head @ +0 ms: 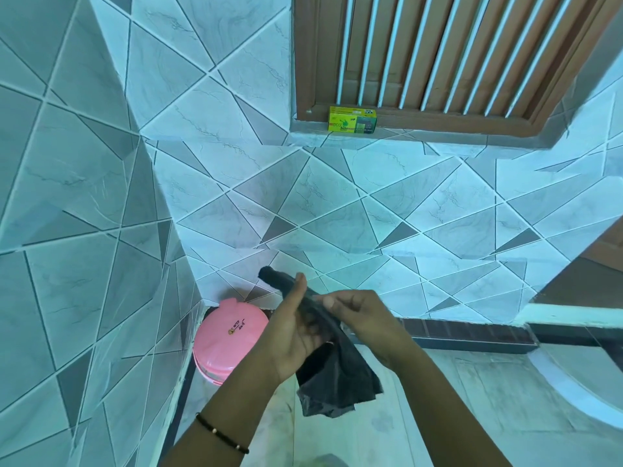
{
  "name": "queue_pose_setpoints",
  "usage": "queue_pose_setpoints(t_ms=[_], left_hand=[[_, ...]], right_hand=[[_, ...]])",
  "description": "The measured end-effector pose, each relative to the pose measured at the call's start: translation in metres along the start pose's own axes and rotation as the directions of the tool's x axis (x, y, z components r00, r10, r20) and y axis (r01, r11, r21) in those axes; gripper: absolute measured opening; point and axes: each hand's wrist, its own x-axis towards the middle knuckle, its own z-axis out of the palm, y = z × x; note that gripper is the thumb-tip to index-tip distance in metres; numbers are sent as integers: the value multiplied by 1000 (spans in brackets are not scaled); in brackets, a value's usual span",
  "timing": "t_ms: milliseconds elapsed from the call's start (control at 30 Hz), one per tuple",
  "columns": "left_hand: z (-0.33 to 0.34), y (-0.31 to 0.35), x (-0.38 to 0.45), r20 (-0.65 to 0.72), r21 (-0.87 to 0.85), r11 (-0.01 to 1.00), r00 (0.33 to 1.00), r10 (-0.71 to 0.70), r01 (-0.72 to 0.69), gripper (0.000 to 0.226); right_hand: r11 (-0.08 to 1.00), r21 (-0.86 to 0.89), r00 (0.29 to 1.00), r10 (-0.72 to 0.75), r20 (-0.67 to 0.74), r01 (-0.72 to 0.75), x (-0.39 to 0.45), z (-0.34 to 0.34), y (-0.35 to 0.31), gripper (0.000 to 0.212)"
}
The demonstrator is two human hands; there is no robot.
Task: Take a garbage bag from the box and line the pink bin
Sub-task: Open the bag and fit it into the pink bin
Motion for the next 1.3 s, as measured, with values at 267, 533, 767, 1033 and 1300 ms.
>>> queue_pose_setpoints(t_ms=[267, 533, 767, 1033, 1300], left_hand=[[-10, -2, 11, -339, 108, 993, 937, 86, -52, 28], [-16, 0, 5, -289, 82, 988, 946, 150, -131, 23], [-16, -2, 4, -264, 172, 974, 945, 192, -150, 5], [-6, -6, 8, -304, 376, 896, 881, 362, -239, 32], [-8, -8, 10, -173, 410, 878, 924, 342, -248, 12]], right_hand=[[827, -558, 992, 4, 125, 67, -3, 17, 11, 58], [995, 37, 967, 101, -233, -95, -4, 22, 10, 8], [989, 127, 950, 114, -291, -80, -1, 19, 14, 10], [972, 230, 968, 103, -230, -49, -1, 25, 10, 14], [985, 168, 975, 67, -212, -31, 4, 24, 15, 17]])
